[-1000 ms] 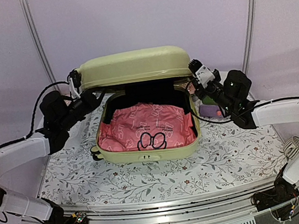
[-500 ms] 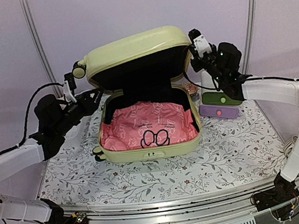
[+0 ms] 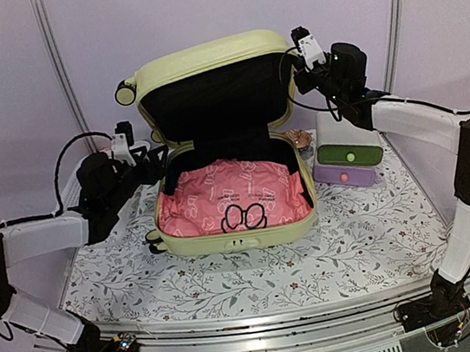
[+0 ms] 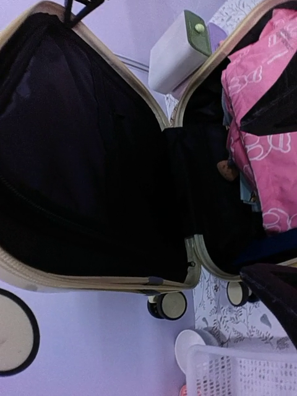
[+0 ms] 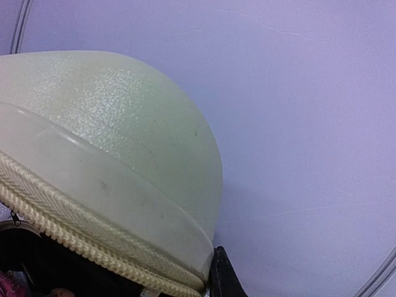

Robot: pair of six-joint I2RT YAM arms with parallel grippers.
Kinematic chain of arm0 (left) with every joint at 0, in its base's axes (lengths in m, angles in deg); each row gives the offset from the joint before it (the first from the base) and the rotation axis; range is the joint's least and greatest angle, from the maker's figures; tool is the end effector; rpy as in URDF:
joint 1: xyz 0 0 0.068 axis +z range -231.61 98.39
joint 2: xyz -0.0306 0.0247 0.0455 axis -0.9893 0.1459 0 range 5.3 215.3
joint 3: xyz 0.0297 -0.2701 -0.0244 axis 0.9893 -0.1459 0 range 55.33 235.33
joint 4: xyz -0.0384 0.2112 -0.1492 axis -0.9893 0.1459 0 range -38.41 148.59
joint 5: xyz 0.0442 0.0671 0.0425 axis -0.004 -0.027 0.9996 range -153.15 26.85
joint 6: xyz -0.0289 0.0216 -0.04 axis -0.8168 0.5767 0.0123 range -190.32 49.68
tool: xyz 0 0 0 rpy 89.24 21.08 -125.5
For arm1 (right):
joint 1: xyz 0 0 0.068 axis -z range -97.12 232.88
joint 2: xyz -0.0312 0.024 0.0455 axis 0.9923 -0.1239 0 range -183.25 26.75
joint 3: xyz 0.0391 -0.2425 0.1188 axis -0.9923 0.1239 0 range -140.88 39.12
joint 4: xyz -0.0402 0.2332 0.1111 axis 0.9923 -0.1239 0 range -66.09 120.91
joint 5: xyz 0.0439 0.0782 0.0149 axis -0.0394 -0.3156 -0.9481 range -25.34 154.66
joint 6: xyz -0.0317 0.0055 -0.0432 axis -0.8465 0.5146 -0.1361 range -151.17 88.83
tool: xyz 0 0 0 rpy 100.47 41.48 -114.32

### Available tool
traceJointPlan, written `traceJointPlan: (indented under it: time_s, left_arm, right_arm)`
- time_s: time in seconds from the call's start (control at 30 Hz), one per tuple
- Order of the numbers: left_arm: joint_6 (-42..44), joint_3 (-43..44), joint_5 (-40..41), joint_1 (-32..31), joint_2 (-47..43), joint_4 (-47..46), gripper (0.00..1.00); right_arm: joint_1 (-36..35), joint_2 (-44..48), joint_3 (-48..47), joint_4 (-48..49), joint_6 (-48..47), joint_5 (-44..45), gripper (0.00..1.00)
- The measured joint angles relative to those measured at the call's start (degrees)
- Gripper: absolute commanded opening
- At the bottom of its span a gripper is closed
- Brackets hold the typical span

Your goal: Open, take out, and arrange the luggage

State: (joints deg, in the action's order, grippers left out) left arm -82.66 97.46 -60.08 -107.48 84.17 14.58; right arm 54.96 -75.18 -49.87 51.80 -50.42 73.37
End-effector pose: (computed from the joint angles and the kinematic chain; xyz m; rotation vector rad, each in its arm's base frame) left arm 0.2804 -0.1339 0.2746 0.1441 1.5797 -0.4813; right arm 0.3866 0.1988 0.3906 -0.4568 1.3590 0.0157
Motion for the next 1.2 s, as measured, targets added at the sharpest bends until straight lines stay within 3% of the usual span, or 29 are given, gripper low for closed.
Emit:
traceJointPlan:
  time_s: [0.1,0.2,0.53,0.57,0.63,0.7,0.73,0.77,0.83,0.93,1.1,1.2]
  left_arm:
    - [3.52,2.1,0.7,1.27,4.11,-2.27,0.87]
    - [5.88,4.39,1.33,2.84,7.37,-5.16,0.88]
    - [9.25,14.88,-2.05,7.37,18.62,-14.78,0.72]
    - [9.38,15.85,-2.54,7.78,19.63,-15.08,0.68]
    - [9.49,19.19,-3.04,8.79,22.43,-15.43,0.48]
    - [9.09,21.73,-3.54,9.27,24.2,-15.28,0.17]
    - [9.53,23.74,-3.89,9.51,25.44,-15.13,0.05]
    - [9.44,25.33,-4.42,9.7,26.38,-14.91,0.0]
    - [10.32,28.0,-2.82,9.64,27.74,-14.4,0.0]
    - [10.16,32.46,-0.33,10.47,29.88,-11.23,0.0]
    - [9.81,42.47,2.12,11.04,34.56,-3.52,0.0]
    - [10.19,48.52,2.73,10.99,37.62,0.59,0.0]
  right_arm:
    - [0.28,-0.68,-1.66,-1.27,0.46,-0.35,0.02]
    - [0.48,-0.76,-1.99,-1.84,0.83,-0.76,0.02]
    - [1.05,-0.81,-2.54,-2.71,2.08,-2.58,0.02]
    - [1.05,-0.81,-2.56,-2.73,2.1,-2.73,0.02]
    - [1.11,-0.81,-2.58,-2.75,2.1,-2.99,0.03]
    - [1.25,-0.87,-2.71,-2.91,2.12,-3.17,0.04]
    - [1.33,-1.03,-3.04,-2.99,2.12,-3.26,0.09]
    - [1.38,-1.25,-3.48,-3.21,2.14,-3.32,0.21]
    - [1.36,-1.7,-3.96,-3.52,2.54,-3.61,0.44]
    - [1.31,-2.47,-4.42,-3.78,3.13,-5.97,0.62]
    - [1.31,-2.45,-4.09,-4.2,3.8,-7.58,0.8]
    - [1.36,-1.36,-1.18,-4.92,5.09,-8.9,0.85]
